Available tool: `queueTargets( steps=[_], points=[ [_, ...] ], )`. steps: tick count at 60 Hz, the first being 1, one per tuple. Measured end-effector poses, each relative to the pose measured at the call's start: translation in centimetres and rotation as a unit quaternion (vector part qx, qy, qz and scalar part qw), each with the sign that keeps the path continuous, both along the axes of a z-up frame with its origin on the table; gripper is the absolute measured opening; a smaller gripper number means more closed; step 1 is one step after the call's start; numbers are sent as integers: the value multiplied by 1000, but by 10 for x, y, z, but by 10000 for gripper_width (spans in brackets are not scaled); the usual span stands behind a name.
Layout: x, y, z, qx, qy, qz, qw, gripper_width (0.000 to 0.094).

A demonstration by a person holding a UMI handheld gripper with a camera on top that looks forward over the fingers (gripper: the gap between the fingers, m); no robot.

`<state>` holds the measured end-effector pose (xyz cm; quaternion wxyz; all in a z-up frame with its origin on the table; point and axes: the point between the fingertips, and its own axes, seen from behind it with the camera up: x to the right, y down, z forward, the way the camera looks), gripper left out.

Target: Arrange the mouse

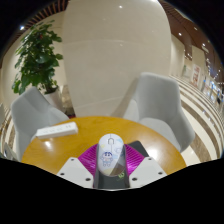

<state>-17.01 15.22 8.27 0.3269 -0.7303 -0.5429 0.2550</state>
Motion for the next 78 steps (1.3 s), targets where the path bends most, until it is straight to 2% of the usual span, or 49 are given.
queueTargets(
  steps=[7, 10, 19, 29, 35, 37, 45, 55, 68, 78],
  points=[
    [16, 4, -44, -10, -45, -17, 999, 359],
    [29, 14, -71, -19, -55, -18, 998, 358],
    [46, 10, -105, -31, -81, -12, 996, 368],
    [48, 6, -110, -31, -82, -9, 996, 503],
    [57, 9, -101, -24, -94, -21, 995, 892],
    [61, 5, -91, -25, -89, -21, 995, 854],
    [101, -38, -45, -21, -78, -1, 997, 862],
    [188, -109, -5, -33, -88, 42, 995, 854],
    [303, -177, 13, -23, -96, 36, 994, 852],
    [348, -187, 15, -4, -101, 32, 994, 852]
  ],
)
